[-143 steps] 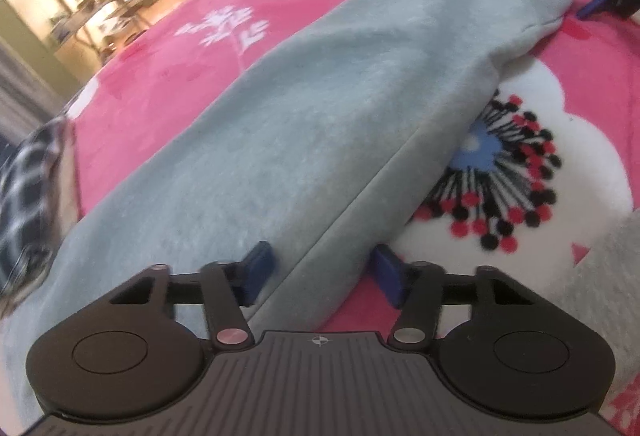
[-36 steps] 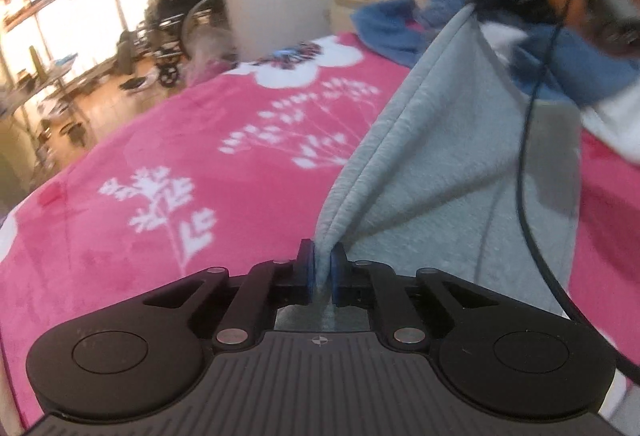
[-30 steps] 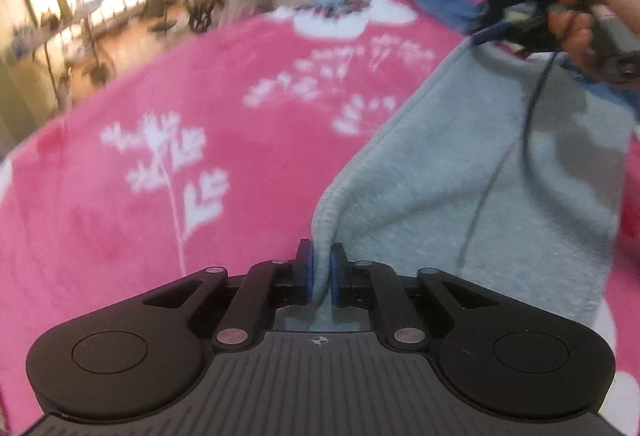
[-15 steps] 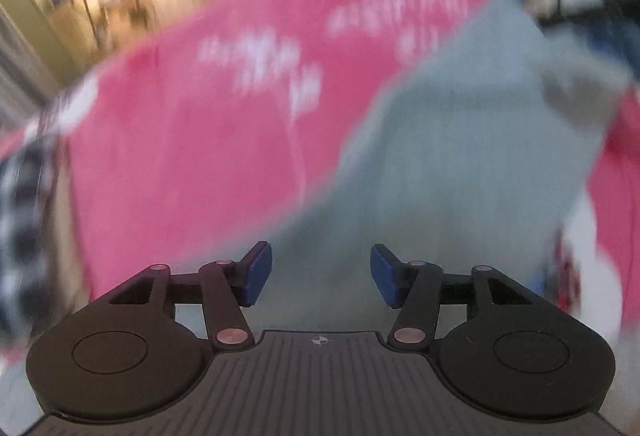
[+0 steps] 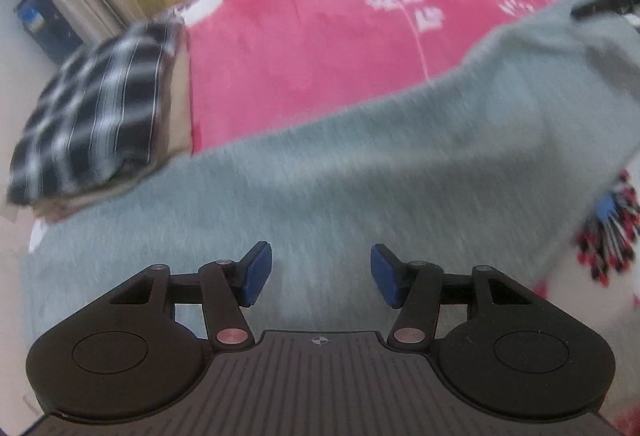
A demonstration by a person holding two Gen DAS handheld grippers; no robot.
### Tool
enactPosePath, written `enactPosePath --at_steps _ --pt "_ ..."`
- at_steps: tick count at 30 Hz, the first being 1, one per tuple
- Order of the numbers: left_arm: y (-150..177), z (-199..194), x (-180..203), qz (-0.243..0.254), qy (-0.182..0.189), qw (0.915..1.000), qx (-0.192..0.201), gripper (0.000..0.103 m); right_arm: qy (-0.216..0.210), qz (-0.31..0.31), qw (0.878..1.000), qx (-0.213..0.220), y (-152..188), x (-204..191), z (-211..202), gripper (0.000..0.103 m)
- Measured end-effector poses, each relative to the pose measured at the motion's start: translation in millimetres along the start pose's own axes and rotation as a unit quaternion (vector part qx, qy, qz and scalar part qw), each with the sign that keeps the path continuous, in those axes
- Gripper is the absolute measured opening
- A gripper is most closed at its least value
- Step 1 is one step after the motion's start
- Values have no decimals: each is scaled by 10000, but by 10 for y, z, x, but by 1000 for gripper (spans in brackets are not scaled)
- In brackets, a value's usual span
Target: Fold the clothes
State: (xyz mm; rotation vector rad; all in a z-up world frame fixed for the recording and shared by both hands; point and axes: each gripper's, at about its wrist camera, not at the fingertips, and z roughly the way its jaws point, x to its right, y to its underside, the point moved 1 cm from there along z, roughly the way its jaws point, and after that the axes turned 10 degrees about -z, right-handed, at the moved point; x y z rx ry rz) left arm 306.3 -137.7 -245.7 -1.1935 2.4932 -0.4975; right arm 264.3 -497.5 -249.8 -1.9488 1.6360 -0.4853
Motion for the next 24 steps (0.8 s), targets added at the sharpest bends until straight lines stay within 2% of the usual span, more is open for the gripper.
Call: enactPosePath --at_steps 1,2,4,5,6,7,8,9,10,12,14,16,20,24 --pt "-3 76 -6 19 -72 10000 -52 55 55 -206 9996 -161 -2 -64 100 10" --pt "13 106 -43 -38 -96 9999 -75 56 469 -242 9978 -408 46 7 192 10" --pt "56 139 -137 -199 -115 9997 -106 61 1118 536 9909 -529 199 445 159 9" --pt "77 156 -184 -279 -125 9995 -121 62 1536 1113 9801 -583 271 724 57 9" --pt "95 158 -235 -361 -153 9991 -128 63 2065 1385 9661 -699 304 914 -58 13" --pt "114 153 -288 -455 -195 9987 -119 65 2444 1287 9578 -798 293 953 -136 15" --pt "132 146 -340 -566 -214 9981 -100 65 2459 1085 9602 -756 219 899 -195 15" --pt "155 144 -390 -693 -210 9973 -88 65 2330 876 9663 -650 119 823 -250 15" --pt "179 143 -440 -825 -202 9964 -80 66 1989 684 9765 -467 -13 679 -265 15" --pt "219 151 -514 -1107 -174 9936 -112 67 1058 313 9939 -26 -306 312 -232 16" --pt "249 153 -562 -1389 -143 9901 -152 68 2 12 9995 306 -620 -101 -43 20" --pt "279 133 -567 -1481 -137 9887 -157 68 -887 -137 9951 404 -894 -502 267 23" --pt "310 105 -580 -1548 -127 9877 -161 69 -1482 -553 9874 31 -1124 -1097 910 24" --pt "334 99 -592 -1541 -92 9879 -146 69 -1608 -1426 9762 -298 -1024 -1580 1013 29"
